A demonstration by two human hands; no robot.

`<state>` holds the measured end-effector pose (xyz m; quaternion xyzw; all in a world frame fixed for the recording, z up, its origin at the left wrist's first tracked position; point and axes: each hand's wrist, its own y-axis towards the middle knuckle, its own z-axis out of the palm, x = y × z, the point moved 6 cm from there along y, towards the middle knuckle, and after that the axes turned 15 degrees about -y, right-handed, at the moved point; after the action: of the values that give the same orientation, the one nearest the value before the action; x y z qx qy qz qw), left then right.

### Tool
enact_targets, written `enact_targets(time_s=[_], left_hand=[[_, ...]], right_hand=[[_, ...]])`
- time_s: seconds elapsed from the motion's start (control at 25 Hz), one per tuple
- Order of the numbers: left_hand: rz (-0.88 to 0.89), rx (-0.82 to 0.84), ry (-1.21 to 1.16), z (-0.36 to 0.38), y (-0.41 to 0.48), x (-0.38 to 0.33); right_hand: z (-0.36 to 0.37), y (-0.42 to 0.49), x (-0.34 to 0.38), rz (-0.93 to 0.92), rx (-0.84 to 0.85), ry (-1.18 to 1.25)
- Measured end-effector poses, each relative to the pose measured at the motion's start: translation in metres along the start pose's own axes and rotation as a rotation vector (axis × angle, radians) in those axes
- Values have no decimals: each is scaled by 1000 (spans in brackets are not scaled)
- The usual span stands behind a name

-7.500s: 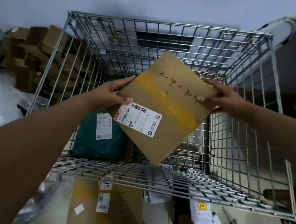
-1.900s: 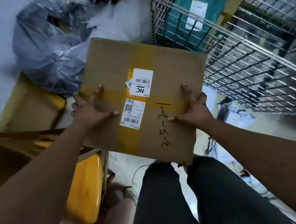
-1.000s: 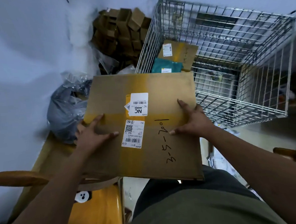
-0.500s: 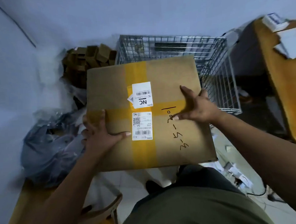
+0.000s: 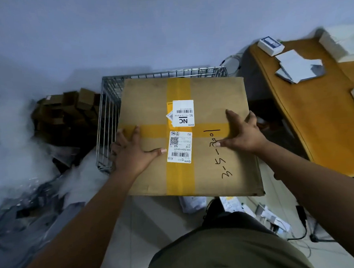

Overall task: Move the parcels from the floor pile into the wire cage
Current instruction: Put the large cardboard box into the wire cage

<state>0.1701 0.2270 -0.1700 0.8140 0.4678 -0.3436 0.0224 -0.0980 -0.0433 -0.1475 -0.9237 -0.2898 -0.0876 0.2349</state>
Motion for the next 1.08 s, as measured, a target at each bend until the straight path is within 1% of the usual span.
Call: enact_targets(time_s=[0.16,0.4,0.52,0.64,0.76,0.88,1.08], left_hand=[[-5,-1,20,14,60,-30],[15,65,-20,41,159,-34],[22,90,0,57,199,-26],[71,149,17,80,231,-16],[93,232,48,119,259,-1],[57,303,26,160,276,12],[-27,359,22,229,305,35]], right_hand=[[-25,64,-11,5,34,-10],[-35,172,-1,24,51,-20],[-19,215,1,54,41,4],[2,244,-6,100,13,11],[34,274,-24,152,38,-6],[67,302,-49,155,55,-9],[121,363,-90,109,100,-80]])
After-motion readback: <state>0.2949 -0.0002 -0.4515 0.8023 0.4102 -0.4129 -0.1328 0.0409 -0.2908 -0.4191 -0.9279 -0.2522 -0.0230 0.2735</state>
